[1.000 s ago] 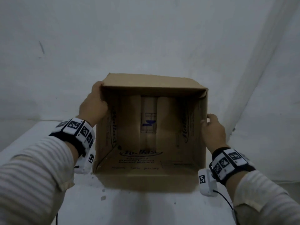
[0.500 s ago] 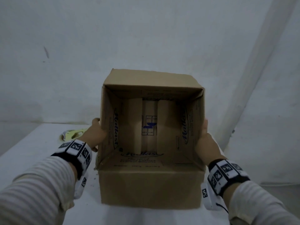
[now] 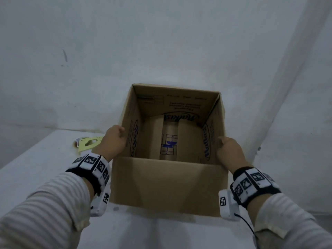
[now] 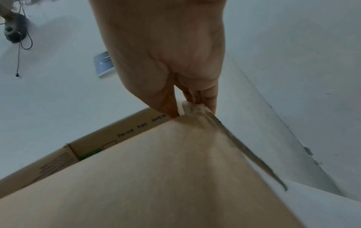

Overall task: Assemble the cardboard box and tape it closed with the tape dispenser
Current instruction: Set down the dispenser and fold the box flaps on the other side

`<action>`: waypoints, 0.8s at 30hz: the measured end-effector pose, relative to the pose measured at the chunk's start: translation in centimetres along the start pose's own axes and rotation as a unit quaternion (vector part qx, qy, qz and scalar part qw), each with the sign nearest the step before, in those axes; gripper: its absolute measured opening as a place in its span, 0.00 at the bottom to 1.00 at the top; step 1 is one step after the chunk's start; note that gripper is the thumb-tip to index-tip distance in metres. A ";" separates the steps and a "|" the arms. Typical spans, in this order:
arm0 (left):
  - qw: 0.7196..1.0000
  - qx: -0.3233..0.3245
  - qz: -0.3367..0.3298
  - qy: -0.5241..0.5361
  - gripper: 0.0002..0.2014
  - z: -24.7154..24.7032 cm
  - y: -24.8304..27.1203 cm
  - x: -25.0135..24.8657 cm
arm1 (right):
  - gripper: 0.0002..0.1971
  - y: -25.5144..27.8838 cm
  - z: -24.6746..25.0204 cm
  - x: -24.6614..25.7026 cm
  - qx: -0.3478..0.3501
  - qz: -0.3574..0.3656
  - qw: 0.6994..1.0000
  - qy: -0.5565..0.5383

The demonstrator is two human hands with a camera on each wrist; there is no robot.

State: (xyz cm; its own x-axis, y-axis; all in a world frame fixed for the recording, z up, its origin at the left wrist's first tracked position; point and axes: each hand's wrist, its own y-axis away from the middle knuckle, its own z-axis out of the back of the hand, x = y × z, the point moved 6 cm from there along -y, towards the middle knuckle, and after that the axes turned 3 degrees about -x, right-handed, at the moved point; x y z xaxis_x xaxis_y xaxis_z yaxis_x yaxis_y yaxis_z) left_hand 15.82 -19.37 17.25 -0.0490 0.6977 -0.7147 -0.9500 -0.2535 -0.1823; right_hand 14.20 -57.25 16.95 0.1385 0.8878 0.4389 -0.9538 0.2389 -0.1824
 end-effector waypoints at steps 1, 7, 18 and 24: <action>1.000 0.009 -0.002 -0.015 0.20 -0.3 0.2 0.3 | 0.24 0.2 -0.2 0.0 0.016 0.003 1.000 0.011; 0.999 0.034 -0.015 0.001 0.26 -1.6 2.0 1.5 | 0.26 2.3 -2.0 -0.3 0.070 -0.037 0.997 -0.004; 0.997 0.050 -0.048 0.037 0.08 -1.0 3.4 2.5 | 0.23 5.6 -1.0 1.4 0.063 -0.061 0.996 -0.027; 0.996 0.037 -0.076 0.034 0.08 1.2 4.2 1.9 | 0.16 6.4 0.6 2.8 0.019 -0.100 0.994 -0.028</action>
State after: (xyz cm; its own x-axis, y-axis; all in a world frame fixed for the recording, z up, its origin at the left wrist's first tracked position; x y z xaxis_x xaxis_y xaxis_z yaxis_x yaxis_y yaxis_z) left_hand 11.33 -18.31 15.89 0.1161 0.6760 -0.7277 -0.9652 -0.0962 -0.2433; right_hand 8.30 -53.49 17.47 0.3119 0.8007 0.5116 -0.9183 0.3922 -0.0541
